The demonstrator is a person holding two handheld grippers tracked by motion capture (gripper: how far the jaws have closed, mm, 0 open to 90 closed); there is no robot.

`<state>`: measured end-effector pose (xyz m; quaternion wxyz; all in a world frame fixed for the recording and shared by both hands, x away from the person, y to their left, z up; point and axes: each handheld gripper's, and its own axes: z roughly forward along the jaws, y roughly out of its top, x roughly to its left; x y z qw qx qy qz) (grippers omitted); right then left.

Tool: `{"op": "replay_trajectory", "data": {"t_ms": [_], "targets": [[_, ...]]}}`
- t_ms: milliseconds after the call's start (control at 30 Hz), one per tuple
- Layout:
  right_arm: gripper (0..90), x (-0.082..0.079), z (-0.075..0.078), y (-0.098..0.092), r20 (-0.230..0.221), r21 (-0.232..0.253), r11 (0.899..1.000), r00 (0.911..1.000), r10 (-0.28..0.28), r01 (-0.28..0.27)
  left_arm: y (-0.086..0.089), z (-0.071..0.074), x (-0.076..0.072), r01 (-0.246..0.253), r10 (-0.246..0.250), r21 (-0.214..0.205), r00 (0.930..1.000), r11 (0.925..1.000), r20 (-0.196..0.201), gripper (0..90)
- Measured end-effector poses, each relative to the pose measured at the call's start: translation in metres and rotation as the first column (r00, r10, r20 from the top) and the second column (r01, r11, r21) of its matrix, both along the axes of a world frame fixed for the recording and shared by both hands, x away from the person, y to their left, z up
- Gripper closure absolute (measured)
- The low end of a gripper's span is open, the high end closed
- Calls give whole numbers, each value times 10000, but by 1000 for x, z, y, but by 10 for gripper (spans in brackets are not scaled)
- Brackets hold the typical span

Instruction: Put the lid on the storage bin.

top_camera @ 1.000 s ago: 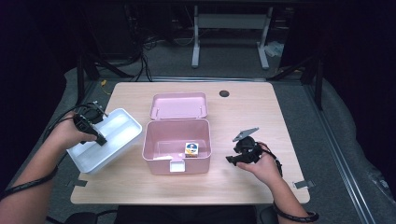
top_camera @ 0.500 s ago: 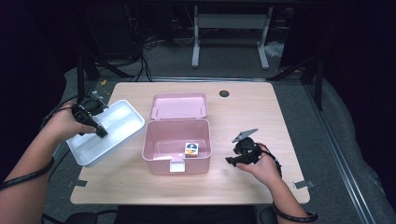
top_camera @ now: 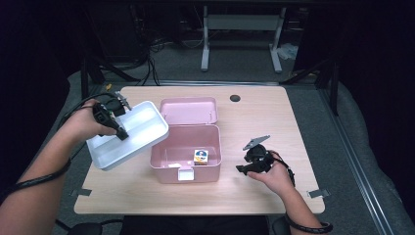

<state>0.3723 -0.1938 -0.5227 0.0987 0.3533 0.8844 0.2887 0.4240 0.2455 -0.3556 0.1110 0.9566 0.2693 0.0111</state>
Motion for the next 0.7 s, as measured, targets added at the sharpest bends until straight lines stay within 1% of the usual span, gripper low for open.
{"op": "replay_trajectory", "data": {"t_ms": [100, 133, 167, 200, 233, 267, 333, 400, 433, 467, 500, 533, 567, 633, 700], "targets": [[456, 0, -1, 0, -42, -1, 10000, 10000, -15, 15, -19, -3, 4, 414, -415, 80, 9991, 9991, 43, 893], [456, 0, 0, -1, -138, -102, 9999, 9999, 43, -44, -24, -5, 4, 508, -508, 97, 9987, 9987, 40, 893], [456, 0, 0, -1, -145, -121, 9999, 9999, 49, -51, -32, -7, 5, 693, -693, 162, 9976, 9975, -33, 892], [456, 0, -1, 0, -13, -11, 10000, 10000, 17, -17, -39, -9, 6, 863, -862, 250, 9963, 9960, -34, 893], [458, 0, -1, -1, -13, -12, 10000, 10000, 35, -35, -46, -11, 7, 1036, -1035, 338, 9946, 9940, -46, 893], [458, 0, -1, -1, -11, -7, 10000, 10000, 26, -26, -50, -12, 7, 1115, -1113, 354, 9938, 9931, -65, 892], [458, 0, -2, -1, -6, 21, 10000, 10000, 40, -40, -63, -15, 9, 1469, -1467, 382, 9891, 9884, -77, 893], [459, 0, -2, -1, -42, -5, 10000, 10000, 45, -45, -79, -17, 11, 1879, -1872, 460, 9821, 9811, -190, 893], [459, 0, -3, -1, -29, -25, 10000, 10000, 71, -71, -86, -17, 11, 2089, -2085, 516, 9779, 9766, -127, 893], [460, 0, -2, -2, -167, -124, 9998, 9998, 139, -141, -93, -17, 12, 2309, -2309, 601, 9730, 9711, -77, 893], [461, 0, -2, -2, -164, -131, 9998, 9998, 147, -149, -101, -17, 13, 2452, -2453, 601, 9694, 9676, -57, 893], [461, 0, -2, -2, -135, -131, 9998, 9998, 143, -145, -108, -18, 13, 2641, -2642, 602, 9644, 9626, -61, 892], [461, 0, -2, -2, -3, -56, 9999, 10000, 94, -94, -115, -19, 13, 2898, -2902, 652, 9570, 9549, -34, 893], [461, 0, -2, -3, 4, 35, 10000, 10000, 62, -62, -130, -21, 12, 3342, -3350, 768, 9422, 9394, -30, 893], [461, 0, -2, -4, 9, 110, 9999, 10000, 48, -49, -141, -24, 12, 3668, -3682, 845, 9298, 9264, 6, 892]]}}
